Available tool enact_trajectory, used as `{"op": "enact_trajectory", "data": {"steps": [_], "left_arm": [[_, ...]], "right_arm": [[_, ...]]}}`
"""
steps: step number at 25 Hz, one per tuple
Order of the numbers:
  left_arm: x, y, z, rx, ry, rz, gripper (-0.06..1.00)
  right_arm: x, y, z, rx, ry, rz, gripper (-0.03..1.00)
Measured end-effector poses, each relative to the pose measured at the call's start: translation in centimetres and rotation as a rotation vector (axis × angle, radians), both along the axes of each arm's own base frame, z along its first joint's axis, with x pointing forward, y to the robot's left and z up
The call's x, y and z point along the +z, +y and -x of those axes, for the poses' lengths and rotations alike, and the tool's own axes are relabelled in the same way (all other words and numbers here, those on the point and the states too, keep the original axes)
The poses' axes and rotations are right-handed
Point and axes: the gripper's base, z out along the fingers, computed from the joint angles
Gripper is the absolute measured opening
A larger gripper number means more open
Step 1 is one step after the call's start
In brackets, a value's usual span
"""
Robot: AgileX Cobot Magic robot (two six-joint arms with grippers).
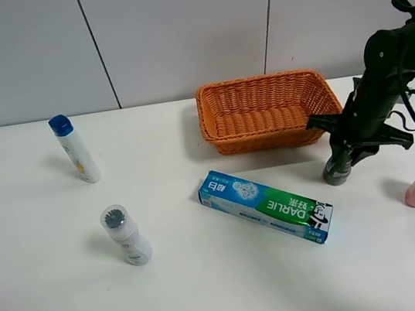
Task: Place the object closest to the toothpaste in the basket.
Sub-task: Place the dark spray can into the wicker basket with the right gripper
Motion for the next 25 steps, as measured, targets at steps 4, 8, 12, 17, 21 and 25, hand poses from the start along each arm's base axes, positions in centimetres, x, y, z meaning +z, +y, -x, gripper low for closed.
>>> {"op": "enact_trajectory", "data": {"steps": [4, 8, 12, 17, 21, 25], "left_arm": [[0.0, 0.0, 0.0, 0.000, 0.000, 0.000, 0.94], [0.0, 0.0, 0.0, 0.000, 0.000, 0.000, 0.94], [0.0, 0.0, 0.0, 0.000, 0.000, 0.000, 0.94], [0.0, 0.0, 0.0, 0.000, 0.000, 0.000, 0.94], [0.0, 0.0, 0.0, 0.000, 0.000, 0.000, 0.94], [0.0, 0.0, 0.0, 0.000, 0.000, 0.000, 0.94]], "right_arm": [[2.5, 0.0, 0.4, 0.034, -0.072, 0.000, 0.35], [5.2, -0.1, 1.1, 0.067, -0.142, 0.002, 0.35], [8.2, -0.2, 2.2, 0.093, -0.223, 0.003, 0.35], [11.9, -0.4, 3.8, 0.131, -0.343, 0.011, 0.35], [13.8, -0.1, 4.8, 0.185, -0.422, 0.022, 0.35], [15.1, 1.1, 4.5, 0.276, -0.506, 0.035, 0.35]]}}
